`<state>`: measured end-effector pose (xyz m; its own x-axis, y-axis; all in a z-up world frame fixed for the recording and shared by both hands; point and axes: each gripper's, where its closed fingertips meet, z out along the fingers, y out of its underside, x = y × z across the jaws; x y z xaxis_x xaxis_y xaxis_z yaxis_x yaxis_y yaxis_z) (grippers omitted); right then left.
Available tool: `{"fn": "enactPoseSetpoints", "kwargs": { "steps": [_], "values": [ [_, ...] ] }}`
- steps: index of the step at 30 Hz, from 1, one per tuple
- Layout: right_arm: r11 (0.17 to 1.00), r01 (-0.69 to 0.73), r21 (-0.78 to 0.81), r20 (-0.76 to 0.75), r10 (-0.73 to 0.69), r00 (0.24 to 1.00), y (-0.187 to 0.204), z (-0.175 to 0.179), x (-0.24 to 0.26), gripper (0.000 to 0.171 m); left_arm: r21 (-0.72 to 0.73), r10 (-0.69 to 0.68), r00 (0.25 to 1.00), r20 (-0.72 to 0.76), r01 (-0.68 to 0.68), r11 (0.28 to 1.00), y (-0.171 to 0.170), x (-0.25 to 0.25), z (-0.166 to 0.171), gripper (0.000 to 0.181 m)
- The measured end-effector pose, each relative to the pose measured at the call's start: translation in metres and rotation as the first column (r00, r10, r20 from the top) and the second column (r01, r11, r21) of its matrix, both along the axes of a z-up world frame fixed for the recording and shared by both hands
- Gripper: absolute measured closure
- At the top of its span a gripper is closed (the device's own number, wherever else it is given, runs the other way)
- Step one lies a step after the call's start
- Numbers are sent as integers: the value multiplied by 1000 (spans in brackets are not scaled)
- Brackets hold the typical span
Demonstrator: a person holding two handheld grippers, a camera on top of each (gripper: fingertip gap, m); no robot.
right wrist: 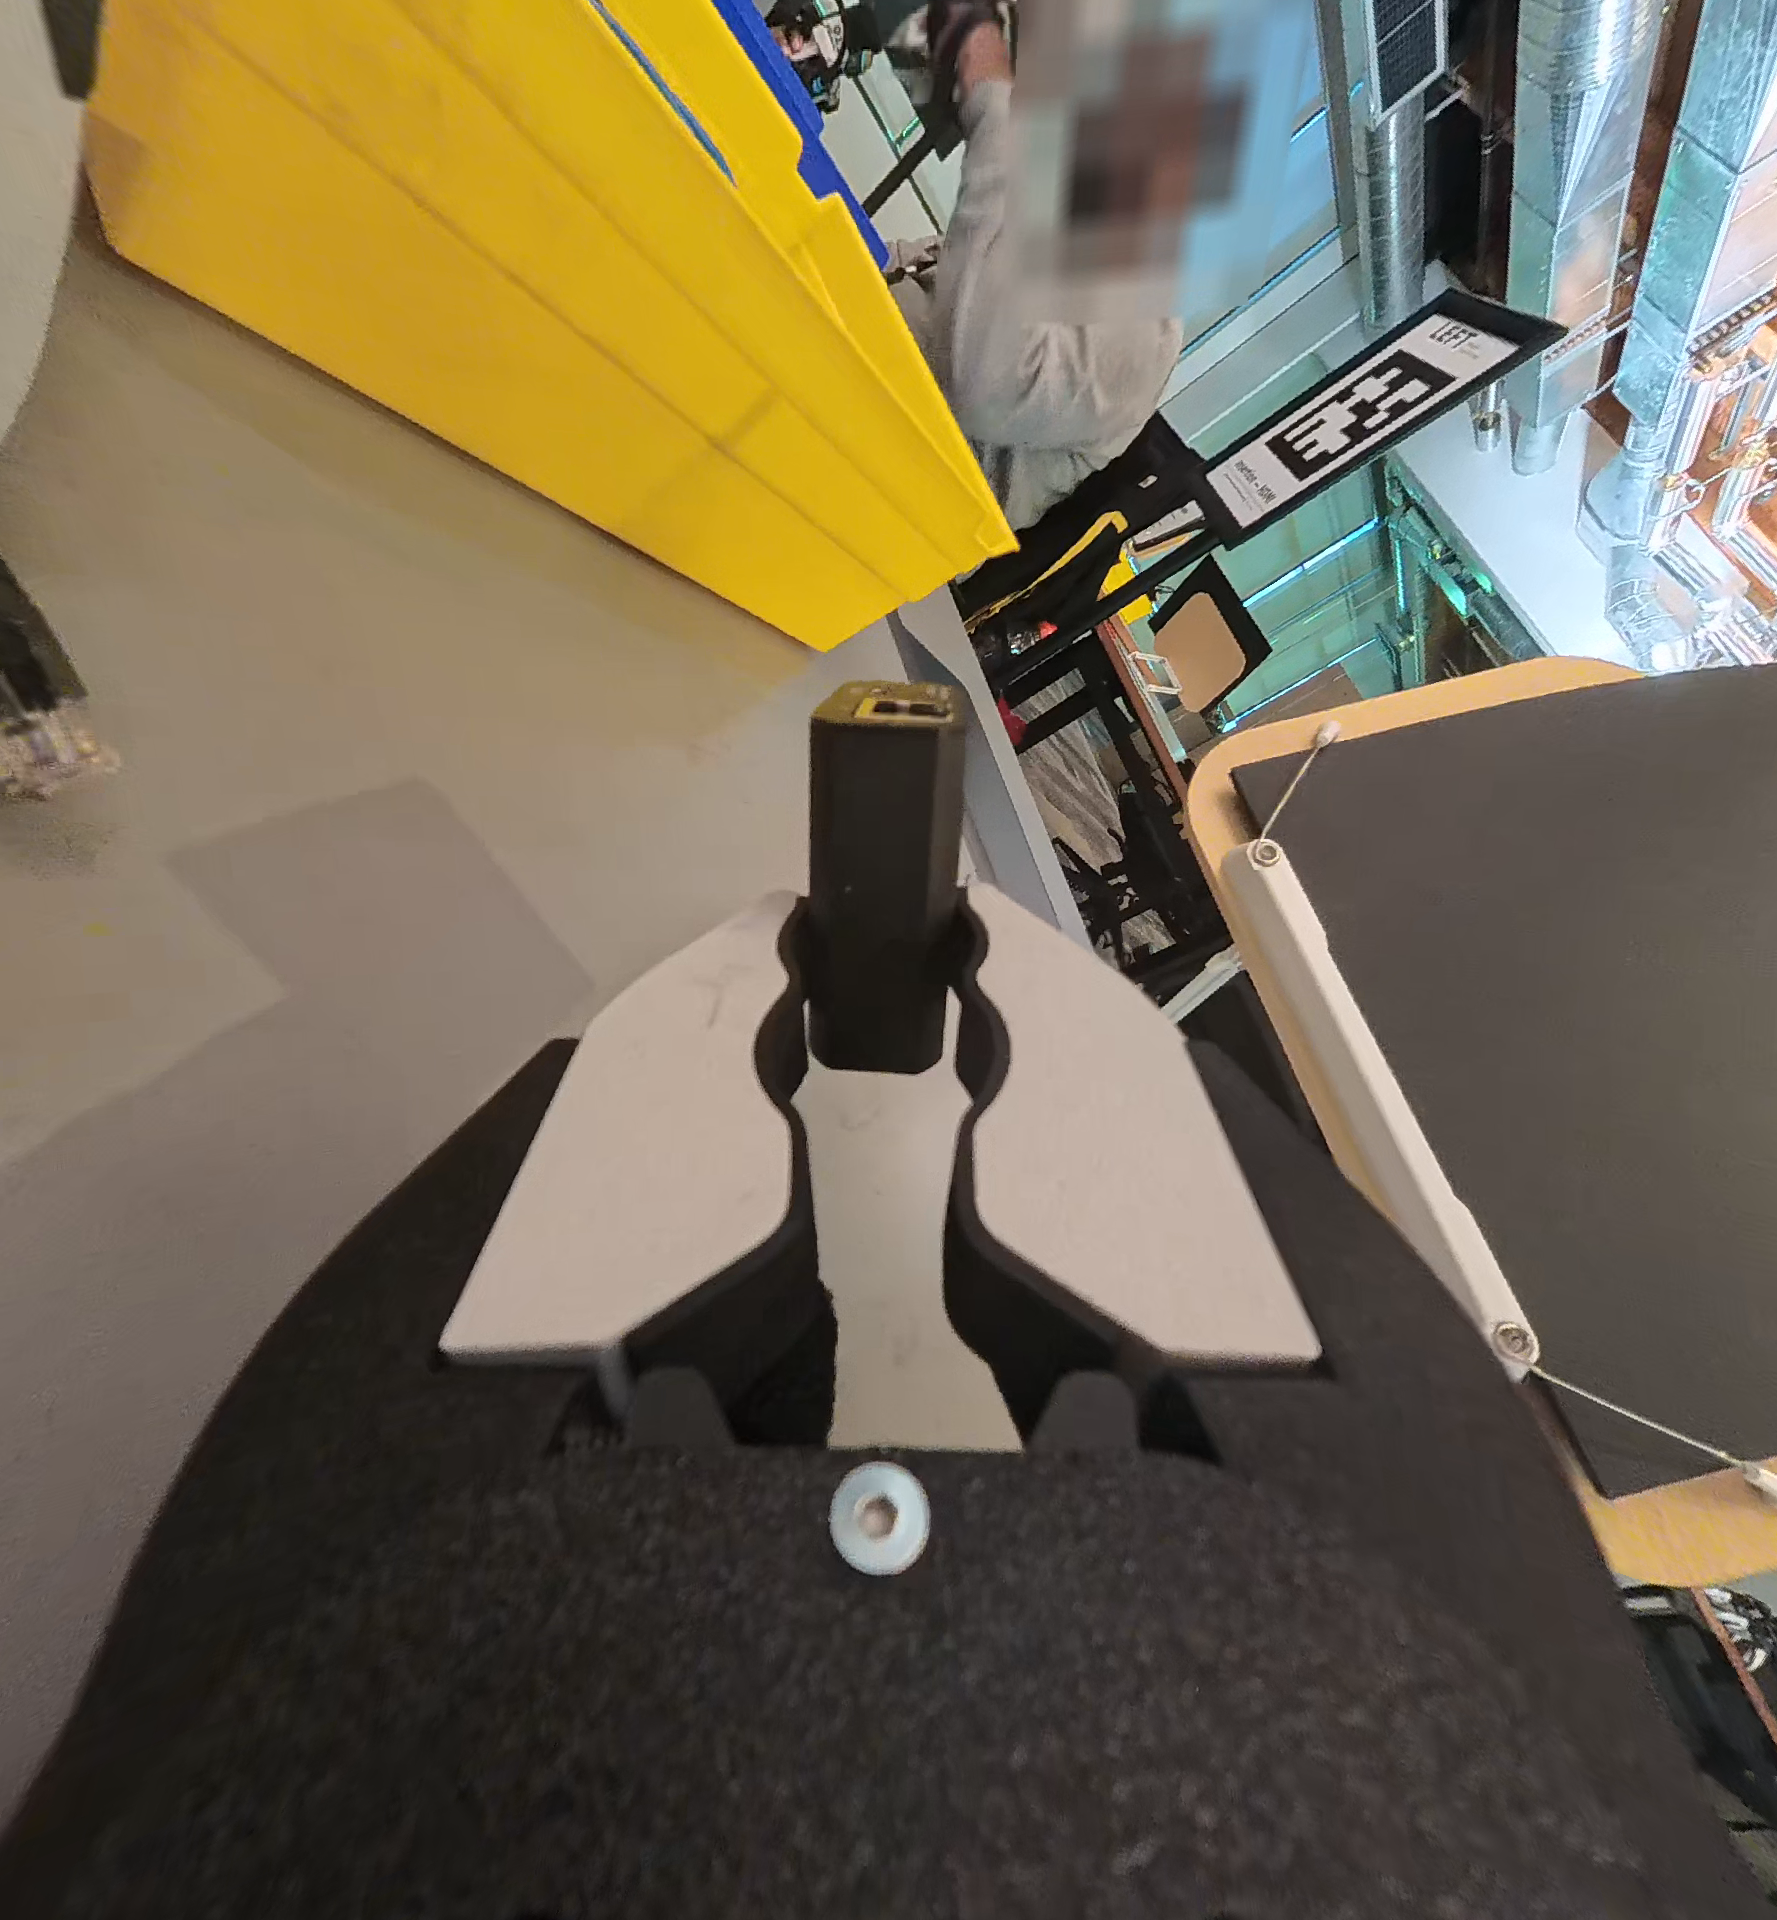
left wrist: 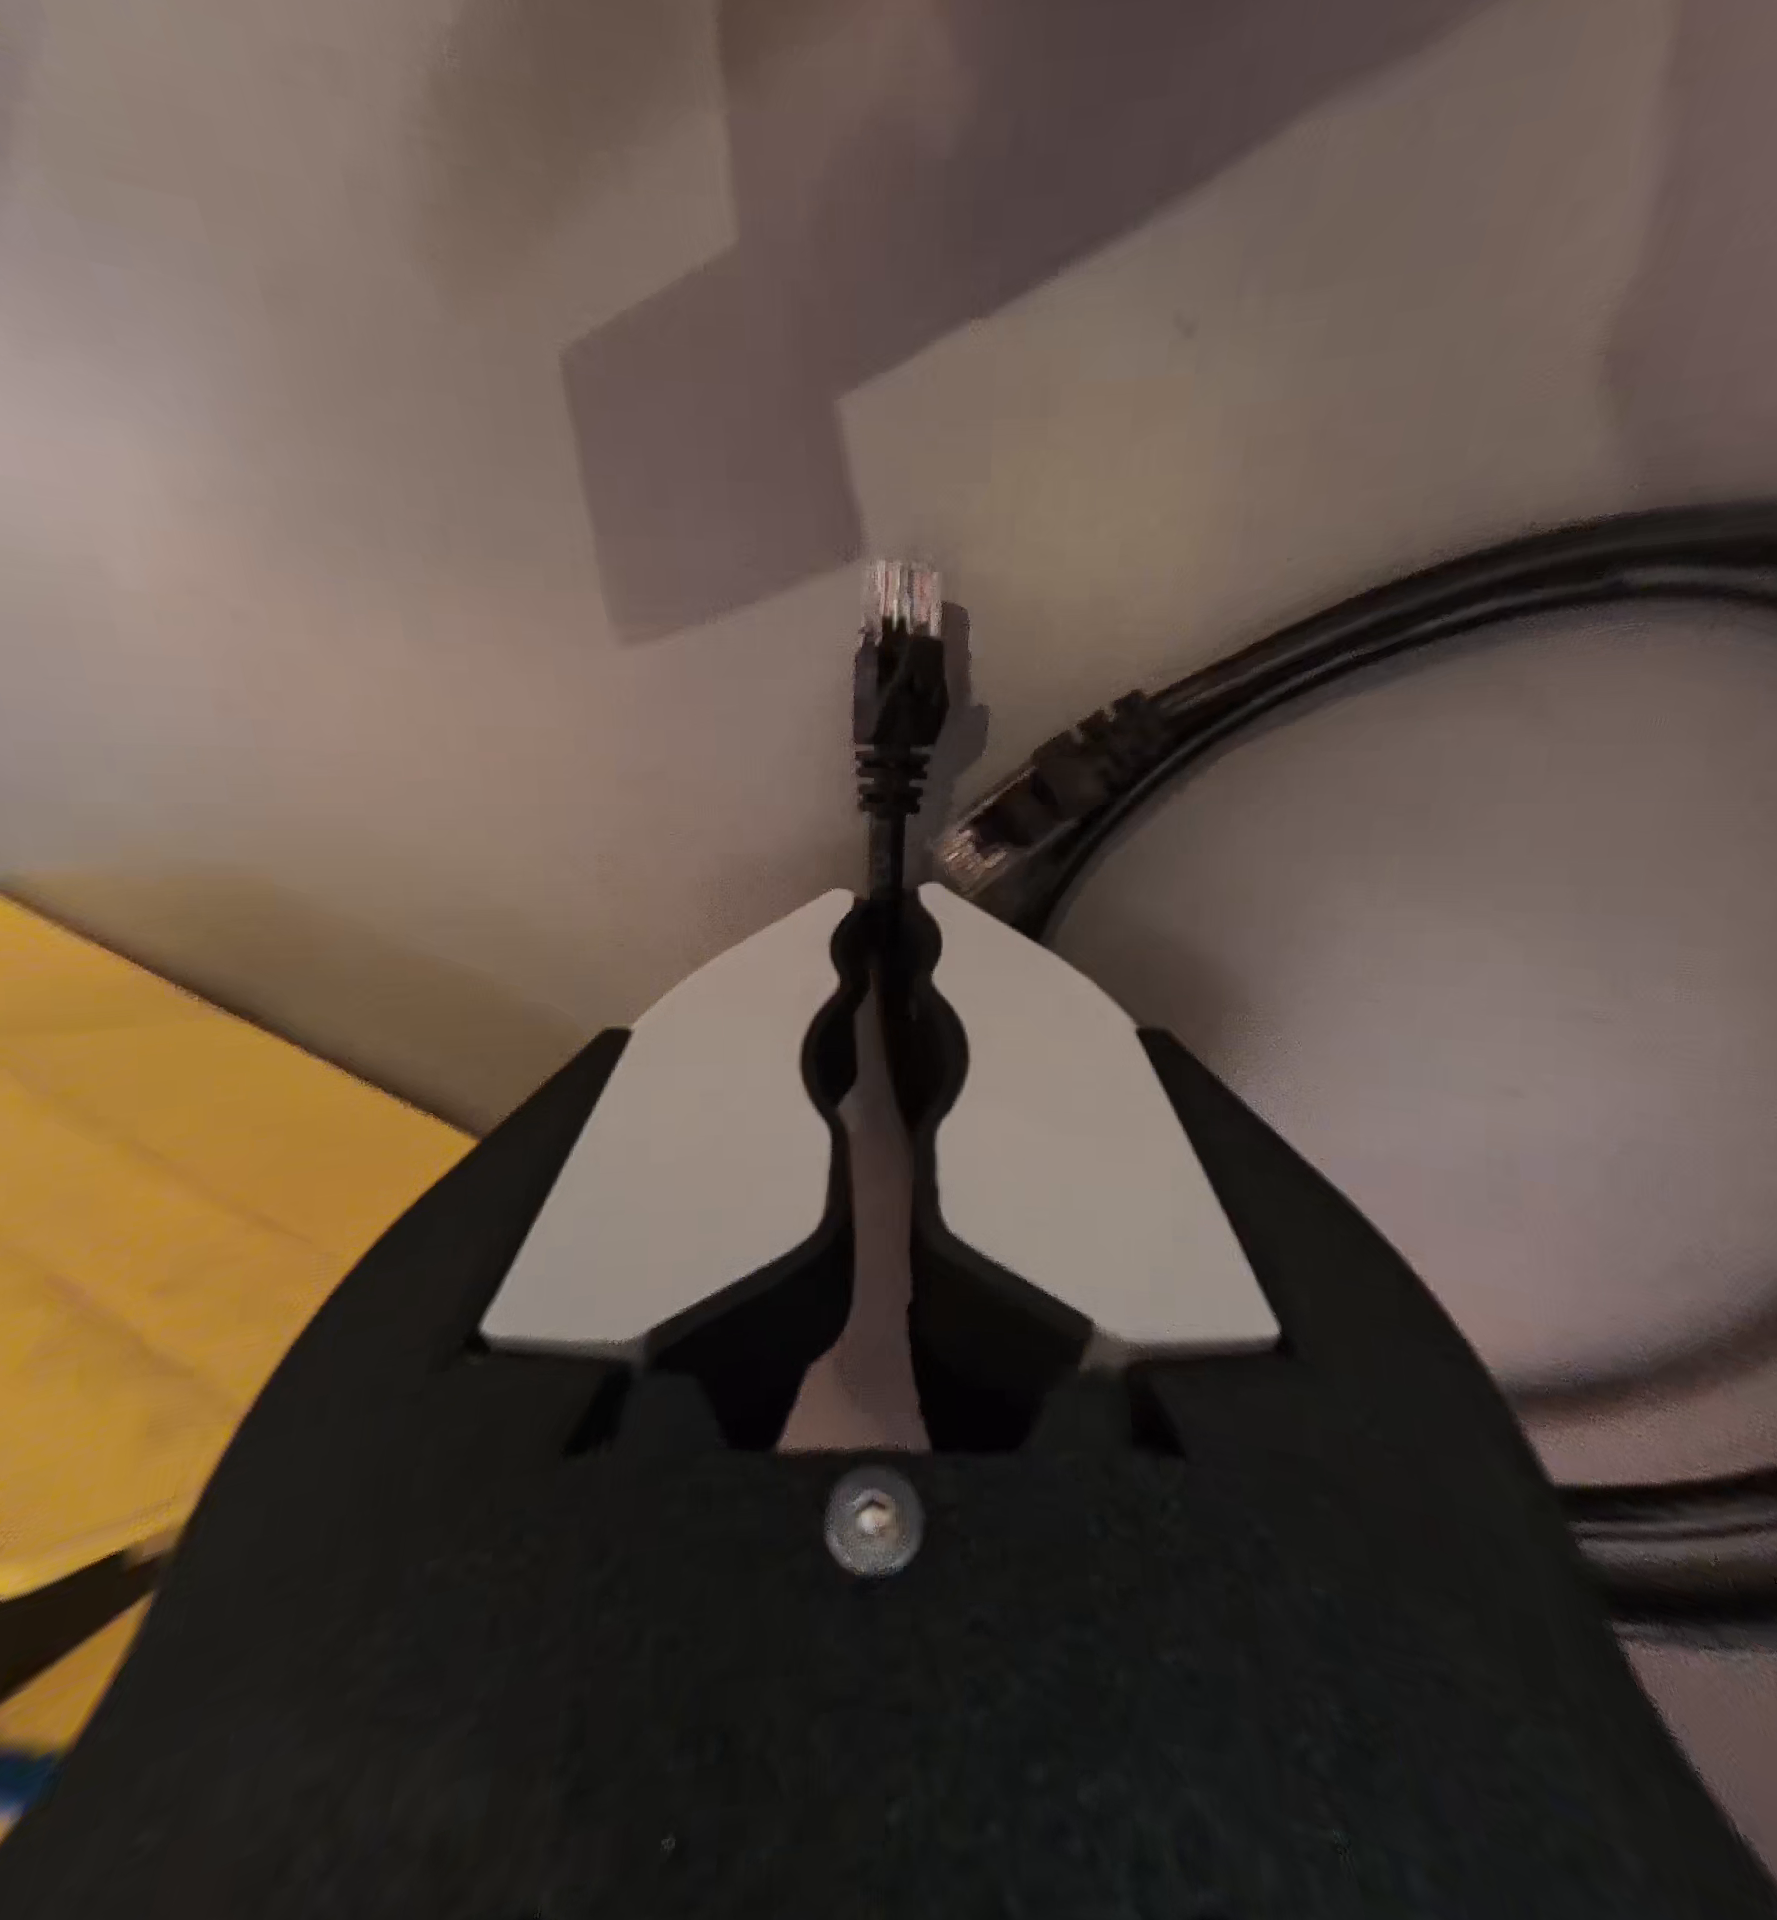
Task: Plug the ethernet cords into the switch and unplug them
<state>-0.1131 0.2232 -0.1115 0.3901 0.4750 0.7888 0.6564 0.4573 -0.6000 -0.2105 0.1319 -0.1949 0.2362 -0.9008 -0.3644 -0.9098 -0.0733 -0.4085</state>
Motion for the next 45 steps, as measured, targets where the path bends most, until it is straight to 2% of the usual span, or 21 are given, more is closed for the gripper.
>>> {"fn": "enactPoseSetpoints", "kwargs": {
  "steps": [2,4,6,9,13,16,19,25,30,42,45],
  "values": [
    [1000,-12,29,4,12,1000,-3,3,-2,147,-126,46,997,66,-38,991,-5,2,2,176],
    [997,-23,77,7,23,1000,-8,8,-4,147,-184,79,991,105,-58,981,-5,4,18,176],
    [991,-30,133,16,28,999,-12,13,-6,147,-252,97,985,144,-58,966,-6,8,44,176],
    [976,-4,217,36,-3,999,-13,19,-7,147,-427,151,967,205,-50,903,-6,14,84,176],
    [942,53,331,78,-83,994,-14,28,-5,147,-684,239,954,182,-51,728,-2,20,106,176],
    [927,67,370,96,-110,989,-15,30,-4,147,-782,263,956,131,-64,620,4,22,108,176],
    [919,56,389,129,-114,985,-16,28,-6,147,-817,257,961,99,-69,573,6,25,110,176],
    [913,54,406,162,-129,978,-16,25,-9,147,-824,244,969,33,-111,555,6,28,105,177],
    [913,47,406,186,-133,974,-15,22,-10,147,-815,243,970,18,-126,565,7,27,105,176],
    [894,8,447,230,-123,965,-21,20,-14,147,-835,224,972,-65,-176,521,8,26,103,176],
    [899,30,437,207,-133,969,-20,23,-10,147,-818,225,973,-44,-164,551,12,29,104,177]
  ]
}}
